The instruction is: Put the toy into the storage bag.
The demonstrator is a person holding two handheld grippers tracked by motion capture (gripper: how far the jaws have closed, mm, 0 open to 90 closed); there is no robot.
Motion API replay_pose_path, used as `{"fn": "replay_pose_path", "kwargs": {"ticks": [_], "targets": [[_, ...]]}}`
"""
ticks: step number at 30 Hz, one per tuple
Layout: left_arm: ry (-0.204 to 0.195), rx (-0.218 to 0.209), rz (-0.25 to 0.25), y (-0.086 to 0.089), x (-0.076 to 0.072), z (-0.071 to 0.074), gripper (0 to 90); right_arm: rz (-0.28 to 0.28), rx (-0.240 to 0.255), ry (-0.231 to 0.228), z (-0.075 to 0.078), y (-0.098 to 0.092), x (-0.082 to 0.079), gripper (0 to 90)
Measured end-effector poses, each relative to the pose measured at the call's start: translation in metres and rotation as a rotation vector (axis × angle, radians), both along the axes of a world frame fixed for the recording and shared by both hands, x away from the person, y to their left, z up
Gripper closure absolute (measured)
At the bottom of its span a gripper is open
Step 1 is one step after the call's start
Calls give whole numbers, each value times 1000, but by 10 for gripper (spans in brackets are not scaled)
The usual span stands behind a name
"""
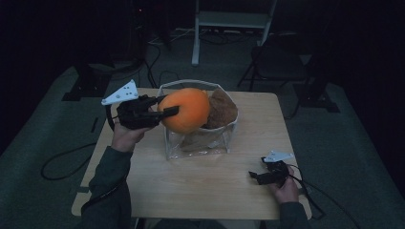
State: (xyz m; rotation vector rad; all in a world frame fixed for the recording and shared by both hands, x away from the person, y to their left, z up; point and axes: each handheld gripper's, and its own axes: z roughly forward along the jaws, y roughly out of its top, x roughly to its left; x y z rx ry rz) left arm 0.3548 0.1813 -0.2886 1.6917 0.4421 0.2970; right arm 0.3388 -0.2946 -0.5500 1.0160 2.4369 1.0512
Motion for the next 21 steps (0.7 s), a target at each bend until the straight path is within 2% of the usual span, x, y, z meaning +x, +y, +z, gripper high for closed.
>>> {"fn": "replay_pose_path", "kwargs": {"ticks": [21], "targets": [[-10,1,14,-3,9,9,516,0,0,0,0,0,0,119]]}}
